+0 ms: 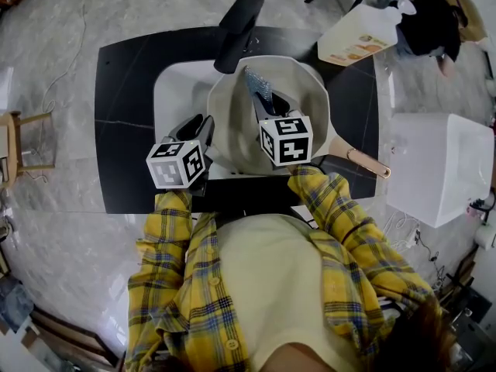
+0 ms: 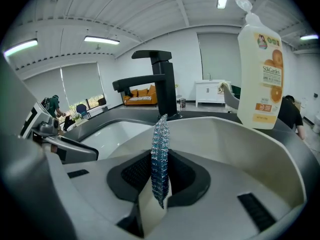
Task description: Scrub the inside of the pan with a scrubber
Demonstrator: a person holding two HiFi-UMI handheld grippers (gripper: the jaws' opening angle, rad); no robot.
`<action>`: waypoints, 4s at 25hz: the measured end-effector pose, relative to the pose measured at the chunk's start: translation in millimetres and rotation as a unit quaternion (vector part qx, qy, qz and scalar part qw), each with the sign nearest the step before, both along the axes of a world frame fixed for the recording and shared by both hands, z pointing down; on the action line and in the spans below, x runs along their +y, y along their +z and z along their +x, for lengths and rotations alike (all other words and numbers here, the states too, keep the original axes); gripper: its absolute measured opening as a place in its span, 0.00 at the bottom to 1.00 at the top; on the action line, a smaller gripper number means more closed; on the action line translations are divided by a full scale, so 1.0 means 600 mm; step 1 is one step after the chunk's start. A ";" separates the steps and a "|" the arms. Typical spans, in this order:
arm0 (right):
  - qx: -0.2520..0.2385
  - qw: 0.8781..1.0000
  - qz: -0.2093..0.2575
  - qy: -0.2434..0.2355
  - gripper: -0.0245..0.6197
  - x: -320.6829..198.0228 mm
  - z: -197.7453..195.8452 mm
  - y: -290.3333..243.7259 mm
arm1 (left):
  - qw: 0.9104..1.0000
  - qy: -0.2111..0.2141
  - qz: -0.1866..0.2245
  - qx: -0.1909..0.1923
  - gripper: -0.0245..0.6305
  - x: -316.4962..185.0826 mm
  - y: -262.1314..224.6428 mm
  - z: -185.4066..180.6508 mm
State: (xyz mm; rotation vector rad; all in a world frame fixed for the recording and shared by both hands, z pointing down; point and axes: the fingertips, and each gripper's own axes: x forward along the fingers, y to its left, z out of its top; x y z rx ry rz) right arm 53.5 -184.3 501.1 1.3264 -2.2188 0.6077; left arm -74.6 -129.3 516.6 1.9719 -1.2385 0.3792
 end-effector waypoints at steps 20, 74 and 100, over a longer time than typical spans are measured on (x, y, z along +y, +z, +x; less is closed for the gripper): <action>-0.013 0.991 -0.031 -0.127 0.17 0.056 -0.068 0.021 | 1.000 -0.011 0.007 0.002 0.19 0.009 -0.014 -0.005; 0.076 0.862 -0.165 -0.472 0.17 0.269 -0.059 0.016 | 0.998 0.055 0.010 0.006 0.18 0.058 -0.038 0.003; 0.195 0.728 -0.289 -0.590 0.17 0.310 0.027 -0.017 | 0.998 0.063 0.026 0.009 0.18 0.070 -0.051 0.011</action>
